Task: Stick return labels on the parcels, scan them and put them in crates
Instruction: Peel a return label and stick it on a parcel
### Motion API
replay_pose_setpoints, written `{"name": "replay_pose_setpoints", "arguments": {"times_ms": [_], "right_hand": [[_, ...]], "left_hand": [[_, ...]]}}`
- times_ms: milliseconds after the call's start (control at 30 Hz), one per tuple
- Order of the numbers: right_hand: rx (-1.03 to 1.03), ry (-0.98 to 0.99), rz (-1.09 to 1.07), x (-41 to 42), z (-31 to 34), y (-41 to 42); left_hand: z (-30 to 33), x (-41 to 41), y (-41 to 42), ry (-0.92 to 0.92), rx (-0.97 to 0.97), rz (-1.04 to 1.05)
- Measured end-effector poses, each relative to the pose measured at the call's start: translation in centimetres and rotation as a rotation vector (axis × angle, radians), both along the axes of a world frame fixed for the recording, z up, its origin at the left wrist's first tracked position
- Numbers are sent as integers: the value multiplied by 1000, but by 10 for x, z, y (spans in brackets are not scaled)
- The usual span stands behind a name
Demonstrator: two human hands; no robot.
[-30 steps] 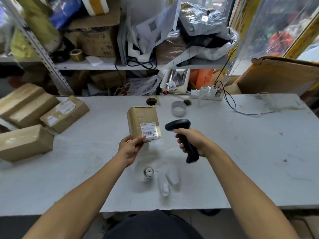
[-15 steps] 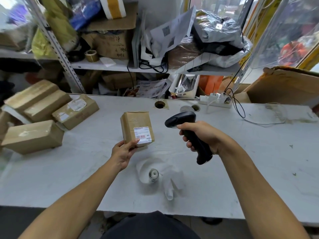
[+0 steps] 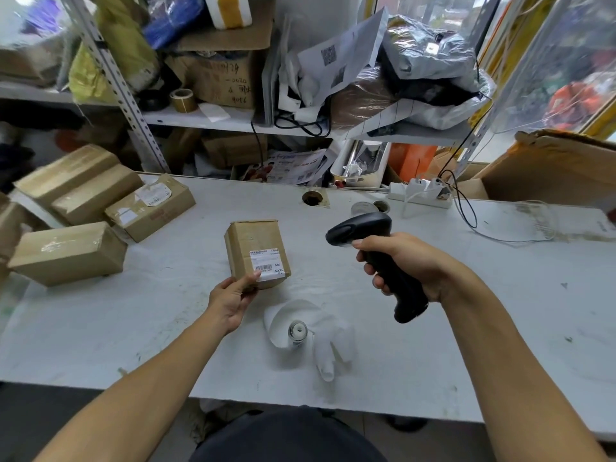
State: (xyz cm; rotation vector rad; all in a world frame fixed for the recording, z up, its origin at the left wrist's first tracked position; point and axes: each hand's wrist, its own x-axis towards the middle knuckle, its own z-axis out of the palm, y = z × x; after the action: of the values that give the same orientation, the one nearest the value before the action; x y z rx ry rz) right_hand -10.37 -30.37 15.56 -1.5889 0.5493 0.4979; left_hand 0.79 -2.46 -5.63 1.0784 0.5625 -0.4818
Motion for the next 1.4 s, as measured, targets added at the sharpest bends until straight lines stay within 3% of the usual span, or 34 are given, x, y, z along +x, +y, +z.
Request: {"name": "replay_pose_setpoints", "arguments": {"times_ms": [133,233,433,633,700,767,800,867,933,1000,1067,1133,1267,1400], "right_hand": [[-23,-1,-24,-3,-11,-5],[-175,41,-49,-6,-50,-10],[-515,217,-109,-28,-167,-13],[-714,261,-78,-40,-217,-2],[-873,137,-163,-47,-220,11],[-1038,-232,-180,-52,-218,27],[-1091,-427,-68,-52,-214,35],[-1034,-650,352,-44,-214,46],[-901,-605,724,-30,-213,62],[-841,-536,832,-17,-217,75],[-762,-485,725,-6,-219,82],[-614,-416,480,1,-221,84],[-89,-160,0,8,-214,83],[135,-82,-82,3,-201,85]], "left_hand": [[-6,-1,3,17,17,-10],[-10,-2,6,41,71,27],[-16,-17,9,-20,588,-117],[-35,-44,13,31,728,34],[-36,-56,10,13,766,88],[-37,-67,10,4,816,135],[-37,-72,10,-9,840,152],[-32,-80,9,-59,877,160],[-27,-88,7,-124,900,132],[-21,-96,5,-193,932,66],[-17,-105,6,-325,976,-29],[-11,-111,6,-527,998,-122],[-8,-114,5,-969,1072,-339],[-14,-115,-5,-1030,1127,-501]]}}
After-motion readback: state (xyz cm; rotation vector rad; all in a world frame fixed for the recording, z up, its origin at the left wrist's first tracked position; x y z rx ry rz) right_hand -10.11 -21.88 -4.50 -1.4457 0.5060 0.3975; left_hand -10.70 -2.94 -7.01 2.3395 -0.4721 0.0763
